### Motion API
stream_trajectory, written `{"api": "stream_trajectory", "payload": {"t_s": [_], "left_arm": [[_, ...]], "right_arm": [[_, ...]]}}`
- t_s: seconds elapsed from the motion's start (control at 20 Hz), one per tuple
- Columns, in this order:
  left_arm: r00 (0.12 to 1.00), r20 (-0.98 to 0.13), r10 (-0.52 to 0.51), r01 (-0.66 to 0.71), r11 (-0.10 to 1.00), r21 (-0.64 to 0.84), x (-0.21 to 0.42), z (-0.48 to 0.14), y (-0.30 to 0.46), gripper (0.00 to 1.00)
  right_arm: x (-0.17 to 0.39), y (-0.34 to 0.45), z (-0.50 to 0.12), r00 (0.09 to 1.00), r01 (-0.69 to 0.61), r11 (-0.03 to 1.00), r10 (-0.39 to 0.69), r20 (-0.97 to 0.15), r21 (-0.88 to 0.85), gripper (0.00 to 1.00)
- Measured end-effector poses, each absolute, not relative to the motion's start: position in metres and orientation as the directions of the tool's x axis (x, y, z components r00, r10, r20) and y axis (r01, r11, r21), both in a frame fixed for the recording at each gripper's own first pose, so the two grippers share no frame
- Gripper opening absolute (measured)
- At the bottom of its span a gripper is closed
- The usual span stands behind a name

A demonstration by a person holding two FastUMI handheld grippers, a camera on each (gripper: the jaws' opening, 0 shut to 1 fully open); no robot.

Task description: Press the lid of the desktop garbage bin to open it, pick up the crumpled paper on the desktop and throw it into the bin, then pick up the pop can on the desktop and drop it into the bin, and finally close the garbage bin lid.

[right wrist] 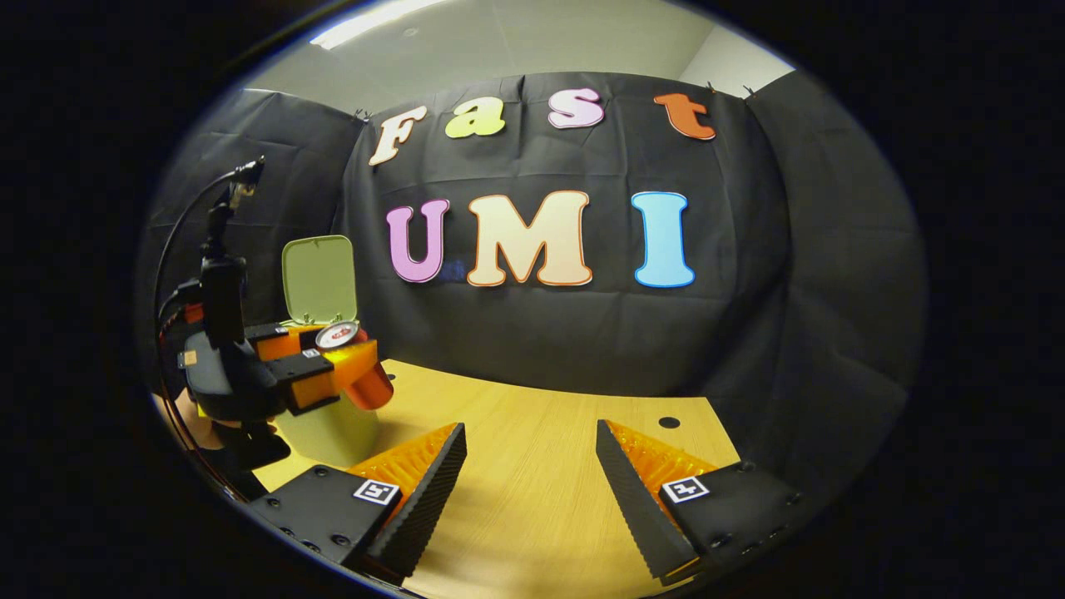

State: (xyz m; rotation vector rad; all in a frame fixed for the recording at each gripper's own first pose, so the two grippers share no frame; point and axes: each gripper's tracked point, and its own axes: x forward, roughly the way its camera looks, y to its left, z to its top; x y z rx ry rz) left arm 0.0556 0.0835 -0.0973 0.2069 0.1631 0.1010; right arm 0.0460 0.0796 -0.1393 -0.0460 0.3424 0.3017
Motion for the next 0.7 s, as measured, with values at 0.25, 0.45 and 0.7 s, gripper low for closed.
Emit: {"api": "stream_trajectory", "payload": {"t_s": [0.25,0.45,0.7], "left_arm": [[0.985,-0.078,0.153,-0.132,0.965,0.227,0.067,-0.055,0.112,0.76],[0.980,-0.026,0.199,-0.187,0.952,0.244,0.068,-0.028,0.142,0.76],[0.958,0.017,0.286,-0.280,0.925,0.256,0.060,-0.007,0.189,0.76]], "right_arm": [[0.048,0.087,-0.144,0.899,-0.288,0.957,0.282,-0.334,0.034,1.00],[0.048,0.096,-0.148,0.895,-0.291,0.956,0.288,-0.340,0.044,0.99],[0.050,0.109,-0.152,0.887,-0.301,0.952,0.301,-0.349,0.056,1.00]]}}
